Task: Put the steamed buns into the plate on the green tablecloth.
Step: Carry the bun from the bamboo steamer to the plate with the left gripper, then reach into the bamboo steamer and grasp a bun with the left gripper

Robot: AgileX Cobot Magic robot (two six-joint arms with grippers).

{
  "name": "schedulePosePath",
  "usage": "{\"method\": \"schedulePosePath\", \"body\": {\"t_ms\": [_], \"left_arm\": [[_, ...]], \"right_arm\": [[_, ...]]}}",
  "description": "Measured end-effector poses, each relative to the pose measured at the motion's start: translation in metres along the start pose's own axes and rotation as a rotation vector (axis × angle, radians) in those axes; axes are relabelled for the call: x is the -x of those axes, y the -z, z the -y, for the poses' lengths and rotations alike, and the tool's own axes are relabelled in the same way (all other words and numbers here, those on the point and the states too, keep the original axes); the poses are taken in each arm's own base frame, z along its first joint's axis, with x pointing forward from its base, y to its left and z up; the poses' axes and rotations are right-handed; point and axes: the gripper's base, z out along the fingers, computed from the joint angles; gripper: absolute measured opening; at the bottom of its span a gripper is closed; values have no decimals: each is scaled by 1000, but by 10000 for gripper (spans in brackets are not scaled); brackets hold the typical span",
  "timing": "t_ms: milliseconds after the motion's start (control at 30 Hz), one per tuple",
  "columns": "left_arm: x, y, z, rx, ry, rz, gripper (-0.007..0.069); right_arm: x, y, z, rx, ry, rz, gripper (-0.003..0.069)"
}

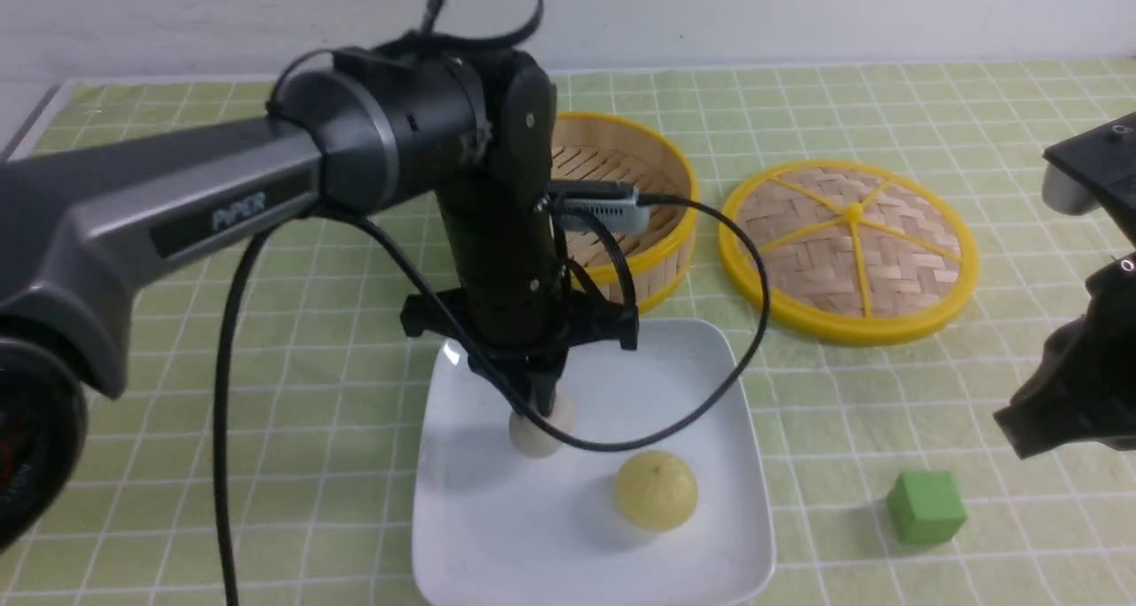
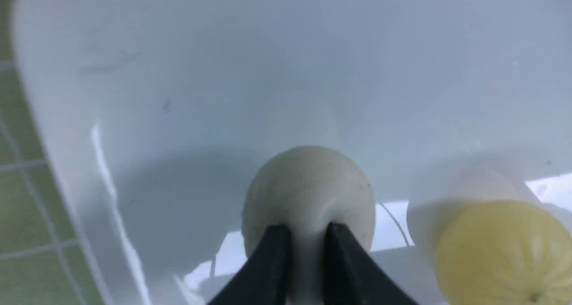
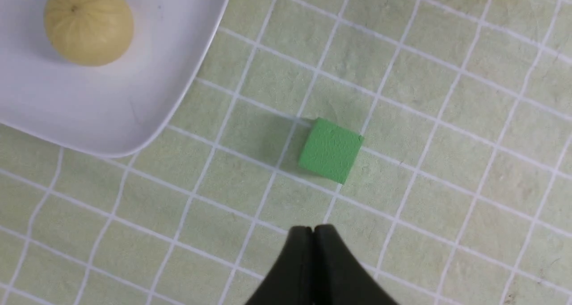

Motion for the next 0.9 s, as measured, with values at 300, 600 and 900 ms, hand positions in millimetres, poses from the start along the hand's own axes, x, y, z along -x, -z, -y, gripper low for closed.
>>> {"method": "schedulePosePath", "body": {"t_ms": [300, 600, 900], "left_arm": [[33, 39, 5, -37, 38, 165, 497], [118, 64, -29, -59, 172, 368, 23], [161, 36, -37, 19, 165, 551, 292]], "right_arm": [[0, 0, 0, 3, -1, 4, 10], [2, 0, -1, 11, -6, 20, 18], [4, 0, -1, 14, -6, 45, 27]]}}
